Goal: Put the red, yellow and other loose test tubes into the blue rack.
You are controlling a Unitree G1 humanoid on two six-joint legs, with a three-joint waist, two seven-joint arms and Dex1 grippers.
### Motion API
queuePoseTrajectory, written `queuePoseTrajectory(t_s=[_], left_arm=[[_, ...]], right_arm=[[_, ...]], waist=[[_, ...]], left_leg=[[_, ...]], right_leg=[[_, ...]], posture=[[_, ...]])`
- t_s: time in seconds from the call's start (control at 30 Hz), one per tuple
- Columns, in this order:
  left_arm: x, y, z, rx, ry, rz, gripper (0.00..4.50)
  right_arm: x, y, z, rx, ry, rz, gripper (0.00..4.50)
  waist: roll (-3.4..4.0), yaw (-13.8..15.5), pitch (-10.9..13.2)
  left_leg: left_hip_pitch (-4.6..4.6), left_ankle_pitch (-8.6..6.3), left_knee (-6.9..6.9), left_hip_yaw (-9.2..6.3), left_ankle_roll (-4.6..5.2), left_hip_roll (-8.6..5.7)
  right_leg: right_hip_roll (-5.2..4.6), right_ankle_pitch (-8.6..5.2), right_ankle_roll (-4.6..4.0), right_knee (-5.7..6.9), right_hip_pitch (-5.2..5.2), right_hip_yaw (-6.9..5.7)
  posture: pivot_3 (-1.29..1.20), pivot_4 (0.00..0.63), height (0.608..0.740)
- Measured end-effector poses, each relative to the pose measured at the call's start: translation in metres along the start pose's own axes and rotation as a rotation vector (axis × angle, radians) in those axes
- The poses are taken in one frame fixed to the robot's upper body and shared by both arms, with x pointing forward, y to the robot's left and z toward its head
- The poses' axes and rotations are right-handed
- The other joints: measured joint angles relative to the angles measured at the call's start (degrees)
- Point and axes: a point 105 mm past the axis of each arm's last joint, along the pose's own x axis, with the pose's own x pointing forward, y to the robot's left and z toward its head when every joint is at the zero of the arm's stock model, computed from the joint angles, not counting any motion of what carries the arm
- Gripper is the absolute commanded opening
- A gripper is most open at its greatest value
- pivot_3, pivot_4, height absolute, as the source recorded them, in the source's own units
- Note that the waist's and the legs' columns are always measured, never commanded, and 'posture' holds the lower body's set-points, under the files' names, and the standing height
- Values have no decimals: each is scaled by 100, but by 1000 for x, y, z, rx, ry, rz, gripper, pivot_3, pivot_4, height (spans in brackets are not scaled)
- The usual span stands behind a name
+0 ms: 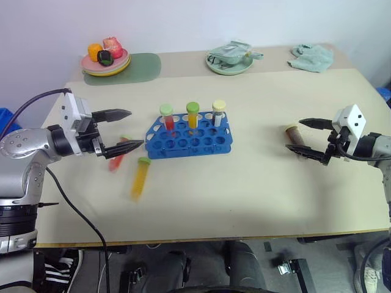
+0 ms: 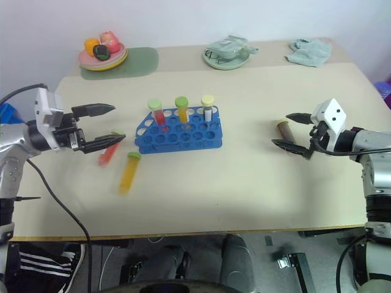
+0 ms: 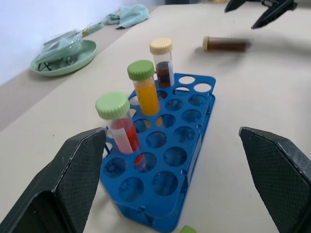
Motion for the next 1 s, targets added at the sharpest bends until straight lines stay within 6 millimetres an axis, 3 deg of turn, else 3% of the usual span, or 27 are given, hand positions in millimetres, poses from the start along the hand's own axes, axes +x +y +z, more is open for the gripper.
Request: queuePoseTrajectory(t_s=[0.17, 0.33, 0.5, 0.67, 0.9, 1.0], left_arm=[[0, 1, -3, -4, -10, 7, 4477], [-1, 1, -3, 2, -13, 5, 4477], [-9, 1, -8, -8, 3, 24, 4477], [-14, 2, -9, -12, -1, 49, 4477], [-7, -9, -7, -34, -40, 21, 4477], [-5, -21, -4, -52, -56, -7, 4477]], right_arm=[[10, -3, 7, 74, -32, -43, 4500], [19, -24, 26, 143, -26, -146, 4500], [25, -34, 33, 221, 107, -177, 4500], [27, -53, 53, 311, 201, -238, 4500], [33, -57, 12, 486, 472, -304, 4500], [28, -63, 3, 556, 542, -366, 4500]], waist=[[0, 18, 0], [0, 15, 0], [1, 11, 1], [-1, 15, 1], [-6, 2, 5], [-6, -22, 5]], left_leg=[[-1, 0, 2, 1, 0, -2], [-3, 0, 1, 1, 0, -1], [-17, 0, 0, 16, 0, -1], [-19, -1, -1, 26, 1, -1], [-26, -5, 0, 47, 9, -2], [-25, -5, -7, 61, 9, 0]], right_leg=[[-1, 1, -1, 0, 0, 2], [-1, 1, -2, 0, -5, 2], [-1, 2, -3, 1, -25, 14], [1, 2, -3, -1, -32, 25], [0, 4, -2, 1, -44, 41], [4, 3, -2, 1, -56, 57]], posture=[[0, 150, 740], [0, 150, 740], [0, 150, 740], [0, 150, 740], [0, 150, 740], [0, 150, 740]])
